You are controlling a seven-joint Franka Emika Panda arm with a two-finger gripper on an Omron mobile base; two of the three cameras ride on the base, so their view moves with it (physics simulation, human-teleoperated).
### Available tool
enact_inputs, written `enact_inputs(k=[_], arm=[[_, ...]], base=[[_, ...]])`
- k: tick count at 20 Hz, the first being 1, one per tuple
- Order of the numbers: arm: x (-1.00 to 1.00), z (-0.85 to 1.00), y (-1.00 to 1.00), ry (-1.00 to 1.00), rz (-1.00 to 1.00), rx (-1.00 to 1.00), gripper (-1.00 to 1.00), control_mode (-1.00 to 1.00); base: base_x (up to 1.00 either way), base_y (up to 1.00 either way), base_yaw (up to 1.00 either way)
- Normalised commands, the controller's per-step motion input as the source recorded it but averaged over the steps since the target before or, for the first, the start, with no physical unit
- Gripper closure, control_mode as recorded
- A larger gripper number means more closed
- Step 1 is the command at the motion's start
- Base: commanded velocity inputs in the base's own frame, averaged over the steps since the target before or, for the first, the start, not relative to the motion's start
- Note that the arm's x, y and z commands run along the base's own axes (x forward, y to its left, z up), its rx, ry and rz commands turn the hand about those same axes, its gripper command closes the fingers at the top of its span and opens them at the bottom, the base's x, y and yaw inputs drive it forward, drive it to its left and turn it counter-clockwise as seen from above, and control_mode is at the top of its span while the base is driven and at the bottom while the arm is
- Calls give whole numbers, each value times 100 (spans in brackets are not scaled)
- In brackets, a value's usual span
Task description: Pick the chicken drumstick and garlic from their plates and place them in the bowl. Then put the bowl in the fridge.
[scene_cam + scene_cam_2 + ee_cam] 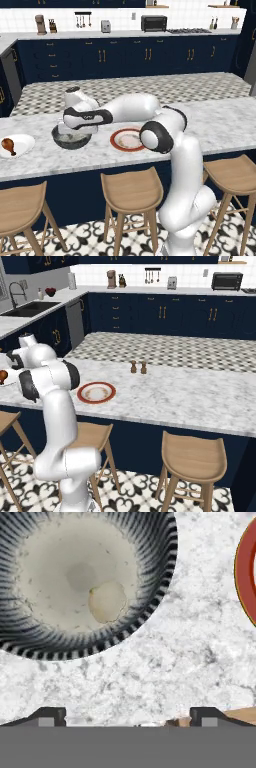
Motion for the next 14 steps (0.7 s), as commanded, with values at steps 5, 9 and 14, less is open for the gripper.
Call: enact_inputs(k=[5,9,14], arm=[[-63,40,-99,3,-9,12,-100,-100],[-49,3,-100,3,-7,5,-100,-100],[-32,35,-100,3,-6,2,-100,-100]], base=[[0,0,0],[0,0,0],[0,0,0]])
